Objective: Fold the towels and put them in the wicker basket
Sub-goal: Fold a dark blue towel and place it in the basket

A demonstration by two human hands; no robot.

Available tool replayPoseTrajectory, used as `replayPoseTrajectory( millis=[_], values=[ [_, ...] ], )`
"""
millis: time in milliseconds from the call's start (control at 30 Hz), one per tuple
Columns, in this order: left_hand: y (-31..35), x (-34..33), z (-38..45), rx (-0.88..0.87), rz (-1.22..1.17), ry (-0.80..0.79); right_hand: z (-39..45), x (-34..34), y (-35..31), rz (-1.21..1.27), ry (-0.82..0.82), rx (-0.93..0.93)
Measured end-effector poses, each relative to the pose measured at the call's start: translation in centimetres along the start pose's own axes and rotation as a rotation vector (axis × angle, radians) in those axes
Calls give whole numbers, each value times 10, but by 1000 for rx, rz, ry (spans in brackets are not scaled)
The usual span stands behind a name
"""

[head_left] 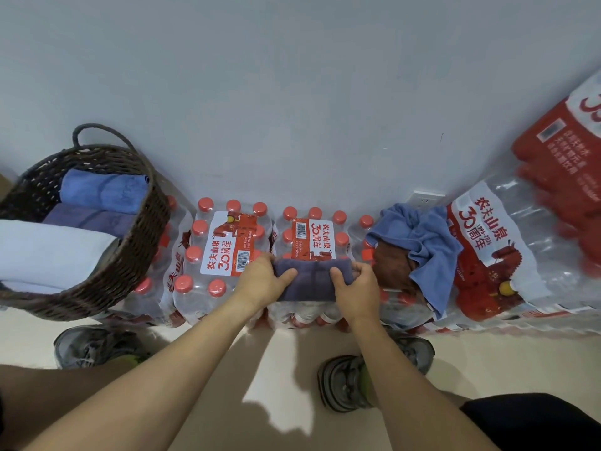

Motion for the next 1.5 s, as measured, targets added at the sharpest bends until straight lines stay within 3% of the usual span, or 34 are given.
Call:
replayPoseTrajectory(
  millis=[167,267,367,433,567,633,733,900,1000,1133,1267,1400,1500],
  values=[
    [-12,-19,-5,224,-629,-136,-1,2,0,36,-19,-43],
    [-1,-19,-6,143,-743,-163,4,5,-6,-83,-97,-109],
    [26,6,-9,-72,-527,-110,9,25,-52,-291,-38,16],
    [53,31,-16,-248,-332,-93,5,36,-103,-129,-35,234],
    [110,73,-40,-523,-259,-281,-23,23,-183,177,-446,407],
    [132,95,-50,-583,-259,-378,-35,14,-201,146,-567,447],
    [151,135,-54,-600,-246,-466,-48,-3,-216,-22,-616,528],
    [129,201,-45,-544,5,-457,-71,-47,-223,22,-753,510],
    [88,249,-39,-504,53,-405,-81,-78,-234,74,-784,520],
    [19,304,-23,-422,-93,-257,-85,-129,-263,183,-797,508],
    [-52,337,4,-272,-128,-43,-84,-192,-289,92,-750,522],
    [-109,373,20,-109,-63,293,-79,-248,-305,80,-623,438],
    [-135,383,25,-57,5,391,-83,-281,-311,-95,-615,426]
  ],
)
Point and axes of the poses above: each hand's wrist, its own z-axis towards the middle knuckle, its own x-axis out of the back of the hand, y = z × x, the point moved 9 cm from there along z, towards the middle knuckle, and after that the axes turned 3 degrees about z, right-handed, at the moved point
